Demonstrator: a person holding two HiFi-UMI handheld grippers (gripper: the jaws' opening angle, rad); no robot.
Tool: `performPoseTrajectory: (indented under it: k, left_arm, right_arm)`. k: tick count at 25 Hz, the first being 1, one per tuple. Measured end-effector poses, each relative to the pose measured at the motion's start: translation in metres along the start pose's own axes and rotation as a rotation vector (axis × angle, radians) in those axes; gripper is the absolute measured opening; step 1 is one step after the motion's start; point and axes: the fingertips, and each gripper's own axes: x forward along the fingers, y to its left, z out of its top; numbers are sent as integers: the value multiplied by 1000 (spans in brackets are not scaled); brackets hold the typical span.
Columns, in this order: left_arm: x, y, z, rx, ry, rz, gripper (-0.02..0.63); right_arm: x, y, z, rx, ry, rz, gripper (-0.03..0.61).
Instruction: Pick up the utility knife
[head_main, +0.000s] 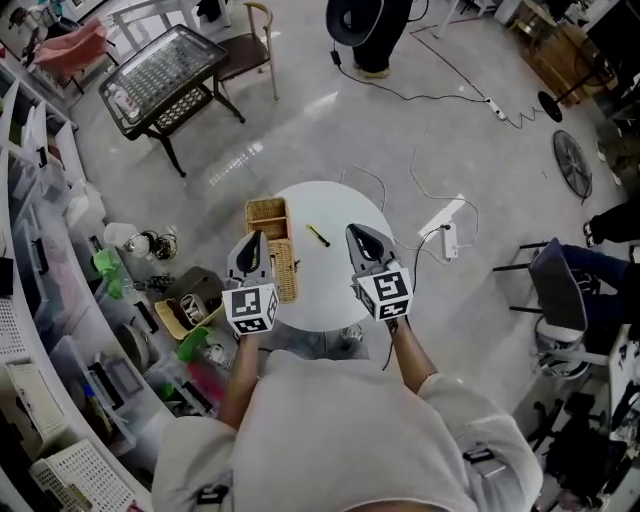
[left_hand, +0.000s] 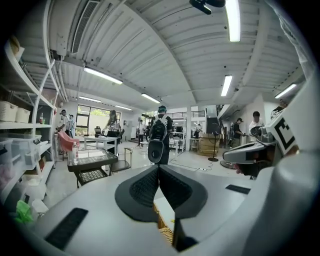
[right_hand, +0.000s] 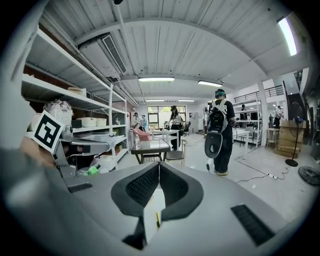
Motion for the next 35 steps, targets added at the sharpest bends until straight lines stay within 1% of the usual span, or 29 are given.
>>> performPoseTrajectory:
  k: [5, 9, 16, 19, 21, 25, 26, 27, 29, 32, 35]
  left_arm:
    - [12, 15, -17, -25, 26, -53, 21]
    - [19, 14, -33, -41, 54, -90, 21]
    - [18, 11, -63, -60, 110, -110, 21]
    - [17, 9, -70, -59, 127, -108, 21]
    - [15, 7, -76, -63, 140, -103, 21]
    - [13, 2, -90, -67, 167, -97, 21]
    - [12, -1, -95, -65, 178, -97, 21]
    - [11, -3, -99, -62, 189, -97, 21]
    - [9, -6, -105, -60, 208, -93, 21]
    - [9, -10, -111, -62, 226, -78, 21]
    - [8, -13, -116, -66, 240, -60, 21]
  right_arm:
    - [14, 15, -14, 0, 46, -30, 31]
    - [20, 20, -24, 14, 79, -50, 31]
    - [21, 20, -62, 18, 146, -64, 31]
    - [22, 24, -75, 35, 175, -47, 32]
    - [20, 24, -91, 37, 199, -34, 32]
    - [19, 29, -117, 59, 232, 35, 36]
    - [17, 30, -124, 68, 249, 50, 64]
    - [16, 31, -130, 76, 266, 63, 137]
    - [12, 31, -140, 83, 292, 78, 184]
    - [7, 28, -158, 66, 337, 92, 205]
    - [5, 26, -173, 72, 371, 105, 206]
